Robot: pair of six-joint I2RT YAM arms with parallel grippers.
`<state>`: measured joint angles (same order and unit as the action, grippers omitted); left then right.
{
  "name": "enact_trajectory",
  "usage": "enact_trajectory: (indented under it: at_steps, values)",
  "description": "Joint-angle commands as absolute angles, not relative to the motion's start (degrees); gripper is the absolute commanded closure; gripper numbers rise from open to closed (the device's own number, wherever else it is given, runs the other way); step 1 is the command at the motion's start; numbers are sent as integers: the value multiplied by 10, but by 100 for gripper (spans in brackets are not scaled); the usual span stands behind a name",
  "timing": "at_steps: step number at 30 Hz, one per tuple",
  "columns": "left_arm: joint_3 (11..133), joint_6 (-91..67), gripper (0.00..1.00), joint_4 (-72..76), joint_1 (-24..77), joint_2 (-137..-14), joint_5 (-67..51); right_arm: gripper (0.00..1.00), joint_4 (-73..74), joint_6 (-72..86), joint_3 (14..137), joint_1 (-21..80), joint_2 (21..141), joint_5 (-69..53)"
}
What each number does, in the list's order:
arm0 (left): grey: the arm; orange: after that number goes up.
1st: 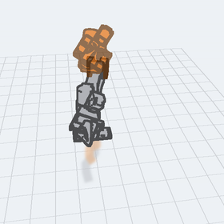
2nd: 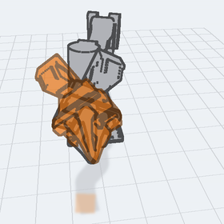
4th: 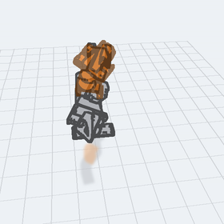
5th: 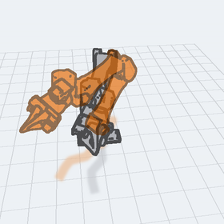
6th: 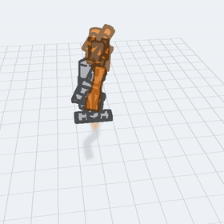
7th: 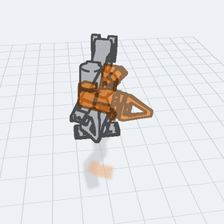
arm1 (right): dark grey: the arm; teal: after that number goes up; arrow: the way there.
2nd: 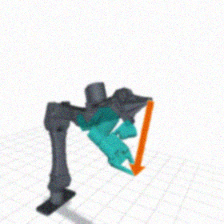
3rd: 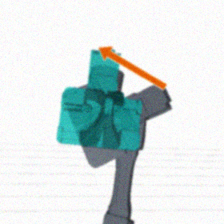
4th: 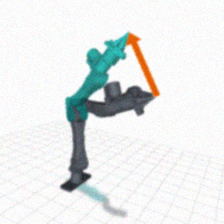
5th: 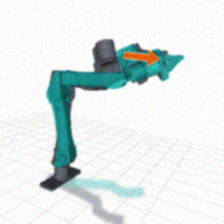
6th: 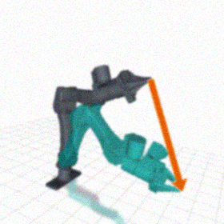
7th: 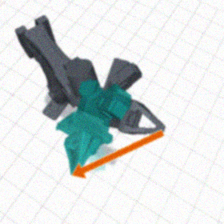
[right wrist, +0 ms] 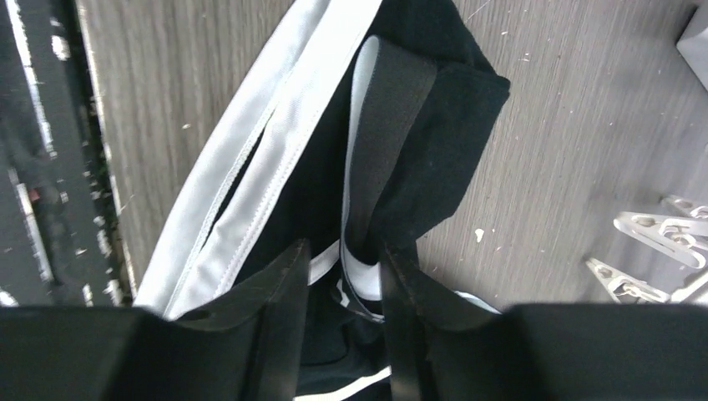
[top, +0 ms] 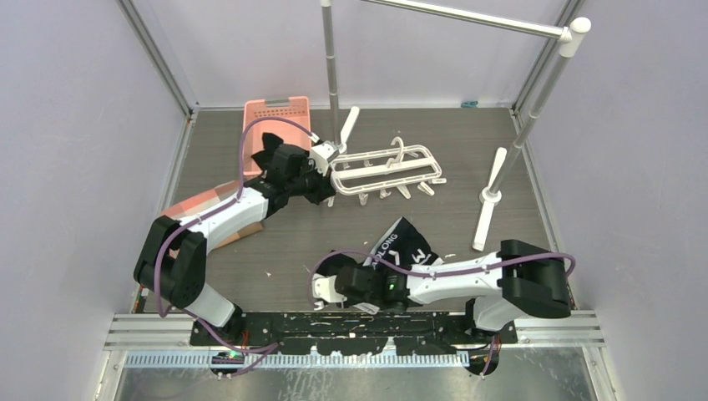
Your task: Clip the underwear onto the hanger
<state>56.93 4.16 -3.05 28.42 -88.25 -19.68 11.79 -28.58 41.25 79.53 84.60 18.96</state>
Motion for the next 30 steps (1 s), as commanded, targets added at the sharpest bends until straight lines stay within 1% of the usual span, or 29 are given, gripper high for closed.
enact_trajectory:
  at_steps: [1, 2, 3, 7, 12, 16, 19, 24, 27, 30]
  values:
    - [591, 48, 100, -3, 284, -852, -195, 49, 132, -277, 442, 794, 779, 145]
    - [591, 48, 100, -3, 284, -851, -196, 43, 128, -281, 441, 794, 767, 143]
    - [591, 48, 100, -3, 284, -850, -195, 39, 126, -289, 440, 793, 755, 139]
    - [590, 48, 100, -2, 284, -847, -195, 36, 113, -333, 423, 781, 705, 80]
    - [590, 47, 100, 0, 284, -849, -196, 33, 51, -401, 365, 758, 648, 19]
    - [591, 46, 100, 0, 284, -852, -200, 33, 1, -430, 341, 737, 639, -25]
    - [592, 46, 100, 0, 284, -853, -201, 34, -3, -438, 346, 717, 659, -72]
    - [592, 46, 100, 0, 284, -854, -201, 34, -22, -443, 355, 693, 697, -110]
    - [593, 46, 100, 0, 285, -854, -198, 36, -19, -442, 364, 681, 724, -124]
    - [593, 47, 100, 0, 285, -853, -198, 41, -21, -442, 368, 677, 747, -117]
